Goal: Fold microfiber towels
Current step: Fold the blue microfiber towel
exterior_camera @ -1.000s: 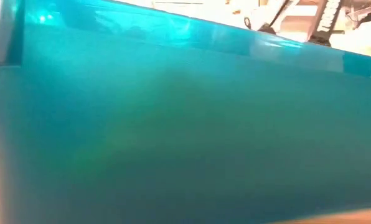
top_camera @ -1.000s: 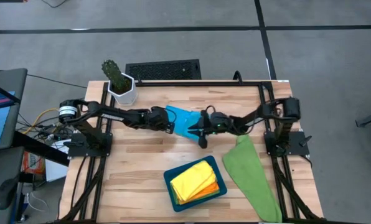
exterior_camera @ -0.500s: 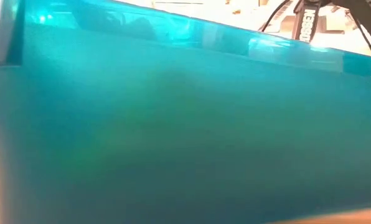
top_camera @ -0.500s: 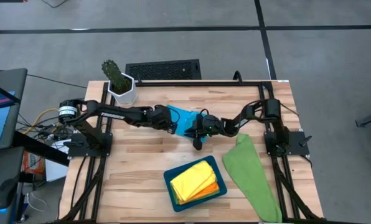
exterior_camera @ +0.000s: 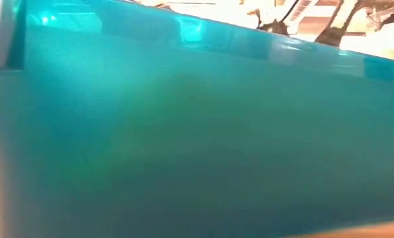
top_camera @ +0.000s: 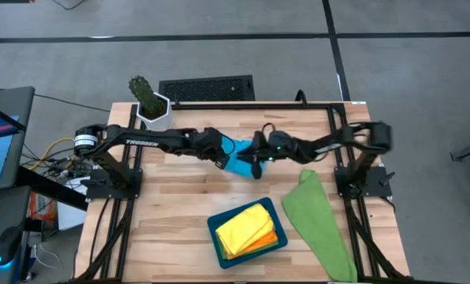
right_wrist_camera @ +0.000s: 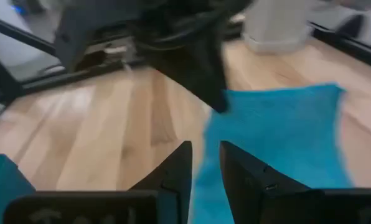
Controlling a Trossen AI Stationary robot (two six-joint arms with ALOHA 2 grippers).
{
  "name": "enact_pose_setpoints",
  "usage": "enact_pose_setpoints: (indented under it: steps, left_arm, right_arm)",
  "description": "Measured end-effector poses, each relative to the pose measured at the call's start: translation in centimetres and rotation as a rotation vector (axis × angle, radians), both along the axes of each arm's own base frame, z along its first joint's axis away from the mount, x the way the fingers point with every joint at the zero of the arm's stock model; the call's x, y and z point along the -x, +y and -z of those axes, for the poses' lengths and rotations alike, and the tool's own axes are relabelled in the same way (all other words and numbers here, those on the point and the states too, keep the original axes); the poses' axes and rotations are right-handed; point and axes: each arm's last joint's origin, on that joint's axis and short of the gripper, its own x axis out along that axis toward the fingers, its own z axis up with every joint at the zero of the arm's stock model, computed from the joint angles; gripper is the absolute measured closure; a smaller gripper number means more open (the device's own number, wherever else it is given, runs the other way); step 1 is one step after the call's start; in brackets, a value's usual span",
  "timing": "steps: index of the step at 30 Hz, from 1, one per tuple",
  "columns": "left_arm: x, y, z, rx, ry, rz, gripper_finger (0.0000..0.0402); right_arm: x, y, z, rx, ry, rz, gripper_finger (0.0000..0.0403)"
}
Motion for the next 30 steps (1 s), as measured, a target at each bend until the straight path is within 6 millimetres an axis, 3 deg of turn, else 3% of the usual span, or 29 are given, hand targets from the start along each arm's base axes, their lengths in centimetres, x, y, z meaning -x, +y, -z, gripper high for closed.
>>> enact_pose_setpoints:
  steps: [5,11,20,30]
  left_arm:
    - [-0.7,-0.5,-0.5,-0.006,-0.045,0.040,0.0401]
    - [-2.1,-1.3,0.2,0.002,-0.110,0.126,0.0401]
    - [-4.6,-1.6,2.1,0.103,-0.192,0.162,0.0401]
    - [-9.2,-2.0,2.9,0.122,-0.202,0.239,0.0401]
  right_arm:
    - [3.1,0.2,-3.5,0.027,0.089,0.126,0.0296]
    - [6.1,0.6,-5.5,0.042,0.084,0.221,0.0296]
    - [7.2,1.3,-5.3,0.021,0.098,0.252,0.0296]
    - [7.4,2.1,-4.8,0.014,0.129,0.226,0.0296]
